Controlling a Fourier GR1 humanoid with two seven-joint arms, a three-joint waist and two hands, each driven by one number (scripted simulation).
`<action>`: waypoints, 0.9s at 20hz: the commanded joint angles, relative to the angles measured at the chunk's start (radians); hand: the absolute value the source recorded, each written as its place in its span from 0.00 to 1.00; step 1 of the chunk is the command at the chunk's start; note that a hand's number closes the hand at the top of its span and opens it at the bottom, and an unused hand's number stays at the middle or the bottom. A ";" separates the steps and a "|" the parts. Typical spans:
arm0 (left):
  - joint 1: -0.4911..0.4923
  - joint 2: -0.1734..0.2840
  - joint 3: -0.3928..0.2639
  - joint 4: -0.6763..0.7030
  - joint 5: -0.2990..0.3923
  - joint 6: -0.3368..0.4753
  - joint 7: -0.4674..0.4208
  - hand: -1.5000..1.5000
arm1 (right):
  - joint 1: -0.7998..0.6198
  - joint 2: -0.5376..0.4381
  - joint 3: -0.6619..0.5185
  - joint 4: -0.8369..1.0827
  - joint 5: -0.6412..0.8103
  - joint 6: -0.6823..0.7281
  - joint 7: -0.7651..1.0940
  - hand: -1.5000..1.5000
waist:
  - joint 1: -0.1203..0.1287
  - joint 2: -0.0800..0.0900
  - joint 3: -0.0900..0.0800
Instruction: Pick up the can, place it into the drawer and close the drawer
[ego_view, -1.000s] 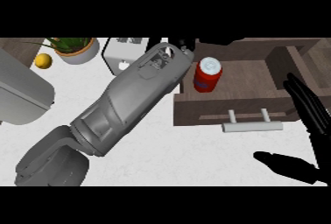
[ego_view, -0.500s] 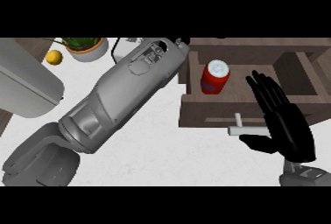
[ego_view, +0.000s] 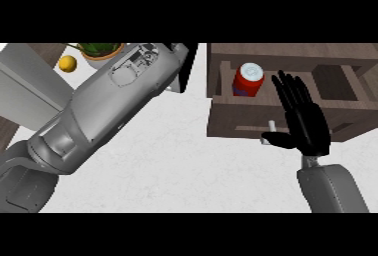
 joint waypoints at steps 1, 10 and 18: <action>0.056 0.034 -0.028 -0.110 -0.033 0.043 0.050 0.00 | -0.045 0.007 -0.028 0.211 0.028 -0.087 -0.040 0.00 | 0.016 0.012 0.015; 0.137 0.206 -0.015 -0.282 -0.030 -0.046 0.145 0.00 | -0.252 -0.004 -0.114 0.488 0.105 -0.226 -0.017 0.00 | 0.043 0.020 0.015; 0.219 0.272 -0.013 -0.414 -0.047 -0.044 0.210 0.00 | -0.453 0.011 -0.184 0.737 0.115 -0.382 -0.036 0.00 | 0.044 0.026 0.016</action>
